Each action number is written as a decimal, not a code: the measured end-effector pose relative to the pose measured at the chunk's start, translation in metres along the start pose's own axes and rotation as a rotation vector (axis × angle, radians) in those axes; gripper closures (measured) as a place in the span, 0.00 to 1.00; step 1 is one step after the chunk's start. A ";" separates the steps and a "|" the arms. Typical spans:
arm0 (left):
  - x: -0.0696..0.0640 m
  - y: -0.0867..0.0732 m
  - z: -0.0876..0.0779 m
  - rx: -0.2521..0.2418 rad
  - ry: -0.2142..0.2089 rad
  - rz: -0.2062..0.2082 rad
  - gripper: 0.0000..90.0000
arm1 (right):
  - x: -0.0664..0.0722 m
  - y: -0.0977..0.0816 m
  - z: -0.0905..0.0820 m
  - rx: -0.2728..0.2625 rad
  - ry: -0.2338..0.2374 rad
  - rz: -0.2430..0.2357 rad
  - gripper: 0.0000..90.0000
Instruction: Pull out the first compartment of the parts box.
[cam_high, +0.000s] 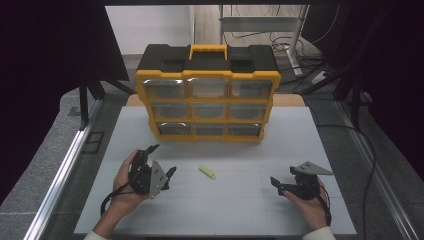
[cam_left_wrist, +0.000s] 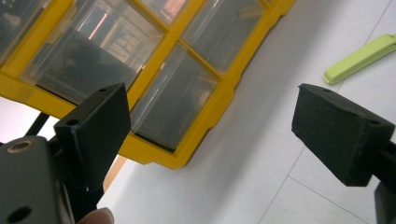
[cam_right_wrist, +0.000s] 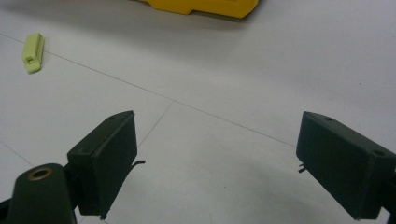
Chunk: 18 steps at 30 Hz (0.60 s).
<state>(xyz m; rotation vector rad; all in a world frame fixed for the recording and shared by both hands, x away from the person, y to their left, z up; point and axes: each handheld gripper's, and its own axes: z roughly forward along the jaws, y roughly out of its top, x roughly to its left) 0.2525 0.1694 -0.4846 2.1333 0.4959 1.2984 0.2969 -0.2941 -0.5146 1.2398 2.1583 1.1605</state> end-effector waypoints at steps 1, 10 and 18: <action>0.001 0.000 0.000 0.001 0.000 0.000 0.13 | 0.000 0.000 0.000 0.000 0.000 0.000 0.14; 0.004 0.003 0.004 0.002 0.018 0.019 0.13 | 0.000 0.000 0.000 -0.001 -0.001 0.001 0.14; 0.009 0.005 0.007 0.004 0.025 0.026 0.13 | -0.001 0.000 0.000 -0.001 -0.001 0.002 0.14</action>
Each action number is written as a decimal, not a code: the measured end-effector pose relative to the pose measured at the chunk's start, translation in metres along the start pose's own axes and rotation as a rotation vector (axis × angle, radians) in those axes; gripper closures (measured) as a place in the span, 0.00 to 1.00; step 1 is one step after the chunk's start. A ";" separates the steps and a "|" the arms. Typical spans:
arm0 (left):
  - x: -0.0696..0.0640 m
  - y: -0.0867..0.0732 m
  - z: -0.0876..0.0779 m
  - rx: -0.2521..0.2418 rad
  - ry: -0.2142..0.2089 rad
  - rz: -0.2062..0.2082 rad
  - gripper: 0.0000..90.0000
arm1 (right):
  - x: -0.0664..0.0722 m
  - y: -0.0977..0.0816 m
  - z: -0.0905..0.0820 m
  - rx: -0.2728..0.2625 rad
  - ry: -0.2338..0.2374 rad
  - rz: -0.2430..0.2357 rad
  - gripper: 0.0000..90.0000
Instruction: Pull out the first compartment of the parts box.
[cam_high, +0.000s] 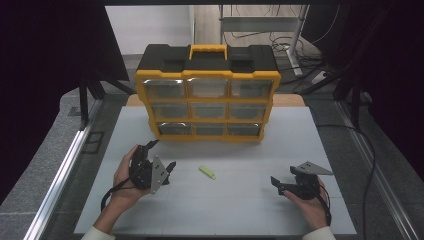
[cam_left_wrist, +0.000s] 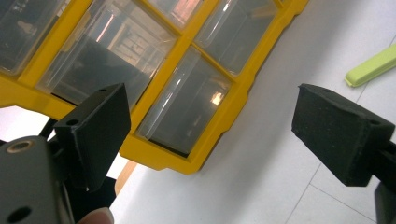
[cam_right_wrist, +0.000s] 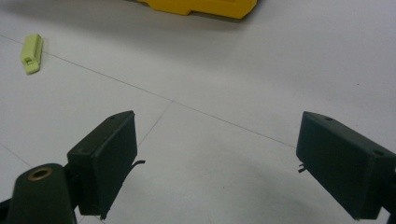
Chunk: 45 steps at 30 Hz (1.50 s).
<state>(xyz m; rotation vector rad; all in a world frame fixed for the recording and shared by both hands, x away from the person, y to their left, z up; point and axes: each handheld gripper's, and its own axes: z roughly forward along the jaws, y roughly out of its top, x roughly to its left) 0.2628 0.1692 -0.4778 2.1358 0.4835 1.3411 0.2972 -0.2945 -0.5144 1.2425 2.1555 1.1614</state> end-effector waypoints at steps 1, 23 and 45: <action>0.001 0.001 0.000 0.005 -0.001 0.004 0.13 | 0.000 0.000 0.000 0.001 0.000 0.000 0.14; 0.017 0.013 0.004 -0.006 0.045 0.031 0.13 | -0.001 0.000 0.001 0.002 -0.003 -0.001 0.14; 0.027 0.021 0.006 -0.018 0.078 0.044 0.13 | -0.001 0.000 0.000 0.003 -0.010 -0.002 0.14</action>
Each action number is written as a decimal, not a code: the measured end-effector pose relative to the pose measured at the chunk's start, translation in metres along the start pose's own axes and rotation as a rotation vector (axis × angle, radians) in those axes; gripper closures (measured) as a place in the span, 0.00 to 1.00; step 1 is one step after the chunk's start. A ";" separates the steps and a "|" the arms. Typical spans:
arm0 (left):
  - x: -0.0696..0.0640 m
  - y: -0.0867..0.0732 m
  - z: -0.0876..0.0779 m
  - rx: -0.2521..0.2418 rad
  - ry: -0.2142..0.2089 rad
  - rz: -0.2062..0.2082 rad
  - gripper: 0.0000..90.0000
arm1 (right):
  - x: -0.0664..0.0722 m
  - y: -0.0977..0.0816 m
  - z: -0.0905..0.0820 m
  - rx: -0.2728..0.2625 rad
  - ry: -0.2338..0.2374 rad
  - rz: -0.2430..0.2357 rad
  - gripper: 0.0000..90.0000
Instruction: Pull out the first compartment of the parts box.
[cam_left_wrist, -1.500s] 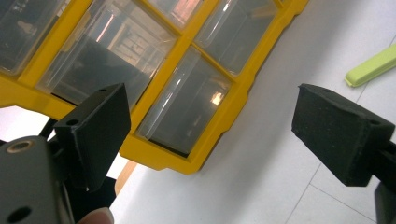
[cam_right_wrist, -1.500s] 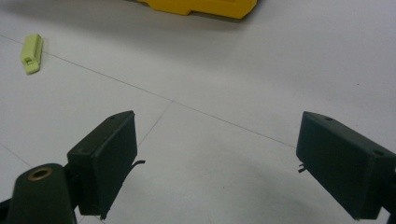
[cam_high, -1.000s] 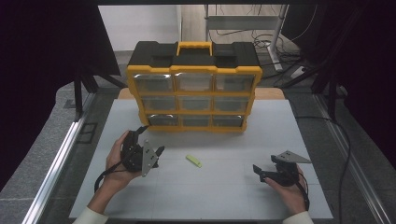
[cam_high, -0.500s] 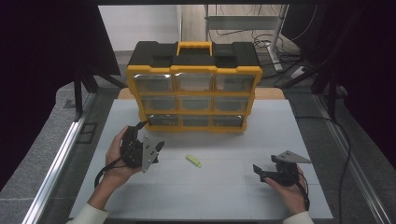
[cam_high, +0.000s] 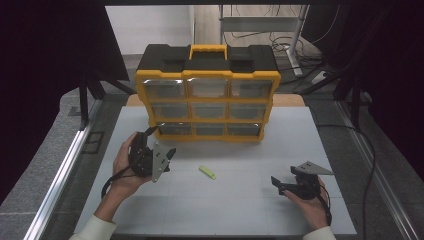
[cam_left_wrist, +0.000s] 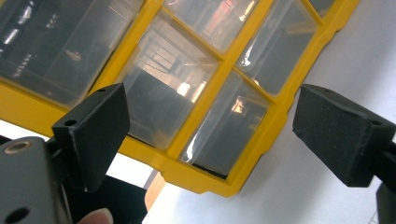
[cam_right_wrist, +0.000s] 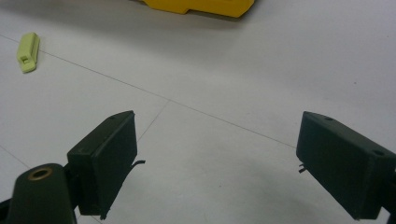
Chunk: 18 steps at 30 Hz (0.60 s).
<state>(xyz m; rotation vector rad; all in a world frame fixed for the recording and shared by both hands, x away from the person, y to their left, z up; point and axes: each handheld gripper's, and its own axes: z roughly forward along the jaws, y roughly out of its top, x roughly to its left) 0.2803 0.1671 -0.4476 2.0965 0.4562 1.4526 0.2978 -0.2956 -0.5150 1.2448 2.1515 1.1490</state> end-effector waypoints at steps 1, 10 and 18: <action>0.001 0.001 -0.001 -0.002 0.005 0.004 0.12 | 0.000 0.000 0.000 0.000 0.001 0.000 0.14; 0.008 0.005 0.000 -0.010 0.020 0.002 0.12 | 0.000 0.000 0.001 0.001 0.005 -0.002 0.14; 0.013 0.008 0.001 -0.006 0.030 0.004 0.12 | -0.001 0.000 0.000 -0.002 0.009 0.004 0.14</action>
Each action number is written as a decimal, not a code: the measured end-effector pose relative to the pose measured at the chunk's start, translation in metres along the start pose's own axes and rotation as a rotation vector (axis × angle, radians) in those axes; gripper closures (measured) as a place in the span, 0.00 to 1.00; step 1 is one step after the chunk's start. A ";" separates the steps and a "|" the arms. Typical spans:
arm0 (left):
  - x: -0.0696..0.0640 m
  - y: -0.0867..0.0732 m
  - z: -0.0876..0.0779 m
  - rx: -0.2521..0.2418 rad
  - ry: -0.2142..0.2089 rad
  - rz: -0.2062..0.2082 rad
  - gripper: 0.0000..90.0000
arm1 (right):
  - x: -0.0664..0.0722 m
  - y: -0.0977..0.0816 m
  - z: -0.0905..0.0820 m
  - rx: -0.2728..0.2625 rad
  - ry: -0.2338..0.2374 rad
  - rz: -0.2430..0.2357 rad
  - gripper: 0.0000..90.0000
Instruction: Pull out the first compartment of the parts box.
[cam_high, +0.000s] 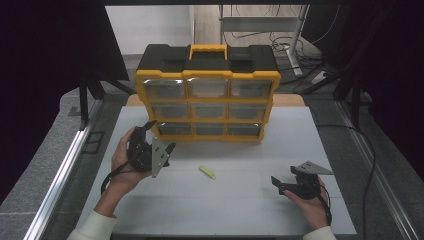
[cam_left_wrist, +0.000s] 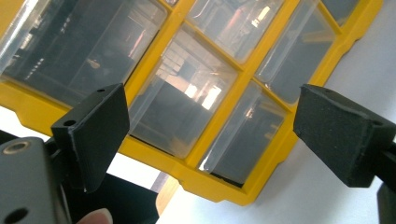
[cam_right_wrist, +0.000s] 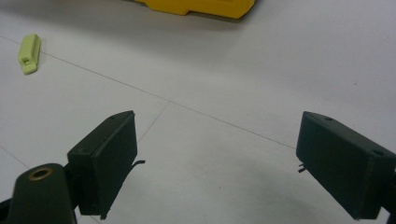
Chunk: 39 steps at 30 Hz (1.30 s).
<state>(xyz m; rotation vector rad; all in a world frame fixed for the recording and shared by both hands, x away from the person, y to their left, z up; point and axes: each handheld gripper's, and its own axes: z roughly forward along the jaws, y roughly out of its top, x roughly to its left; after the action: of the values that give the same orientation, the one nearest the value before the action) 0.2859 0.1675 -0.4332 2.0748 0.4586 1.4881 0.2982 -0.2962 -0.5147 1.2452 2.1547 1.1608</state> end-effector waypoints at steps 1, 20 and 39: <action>0.000 0.000 0.001 -0.002 -0.001 -0.014 0.12 | 0.000 0.000 0.000 -0.001 -0.001 0.001 0.14; 0.018 0.013 0.010 -0.019 0.025 0.000 0.12 | -0.001 -0.001 -0.001 -0.002 -0.008 0.002 0.14; 0.032 0.025 0.017 -0.035 0.042 0.009 0.12 | -0.001 -0.001 0.000 0.001 -0.008 0.001 0.14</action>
<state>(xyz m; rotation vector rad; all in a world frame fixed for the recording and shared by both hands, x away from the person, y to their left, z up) 0.3119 0.1614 -0.3983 2.0247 0.4369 1.5369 0.2982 -0.2978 -0.5153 1.2499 2.1492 1.1530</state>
